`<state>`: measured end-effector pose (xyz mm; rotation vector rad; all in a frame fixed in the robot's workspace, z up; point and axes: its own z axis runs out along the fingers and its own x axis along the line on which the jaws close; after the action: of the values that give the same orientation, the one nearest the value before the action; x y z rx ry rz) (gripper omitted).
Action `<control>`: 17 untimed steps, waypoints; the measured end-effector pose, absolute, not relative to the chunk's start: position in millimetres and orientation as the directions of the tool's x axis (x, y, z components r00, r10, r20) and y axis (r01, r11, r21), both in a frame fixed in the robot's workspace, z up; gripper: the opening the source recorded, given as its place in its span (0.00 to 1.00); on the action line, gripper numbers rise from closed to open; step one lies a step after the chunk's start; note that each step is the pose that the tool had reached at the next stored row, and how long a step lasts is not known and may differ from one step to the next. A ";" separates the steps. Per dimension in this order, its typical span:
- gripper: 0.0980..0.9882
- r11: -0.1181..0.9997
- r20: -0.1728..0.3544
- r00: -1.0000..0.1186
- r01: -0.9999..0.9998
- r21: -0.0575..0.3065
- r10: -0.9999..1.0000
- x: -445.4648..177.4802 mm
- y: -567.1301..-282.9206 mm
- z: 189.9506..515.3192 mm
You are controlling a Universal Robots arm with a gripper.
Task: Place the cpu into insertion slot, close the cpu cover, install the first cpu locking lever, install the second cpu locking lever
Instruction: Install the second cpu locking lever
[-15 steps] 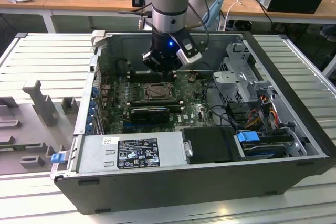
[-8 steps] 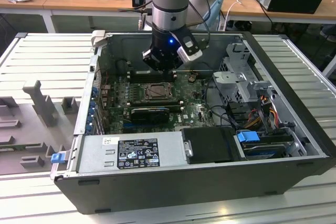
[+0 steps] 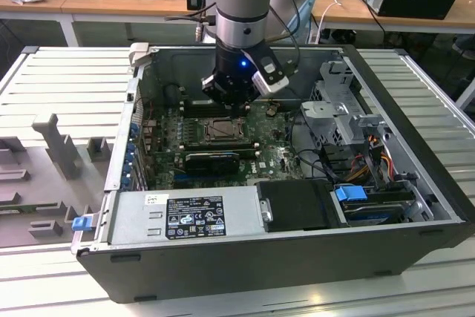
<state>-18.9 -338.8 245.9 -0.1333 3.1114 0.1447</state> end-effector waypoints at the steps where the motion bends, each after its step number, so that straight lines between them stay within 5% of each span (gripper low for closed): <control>1: 0.01 0.992 -0.028 -0.996 -0.086 0.092 -0.084 -18.9 -341.6 245.8; 17: 0.01 0.989 -0.005 -0.997 -0.083 0.126 -0.083 -20.4 -375.9 238.8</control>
<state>-20.4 -375.9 238.8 -0.1309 3.1331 0.1984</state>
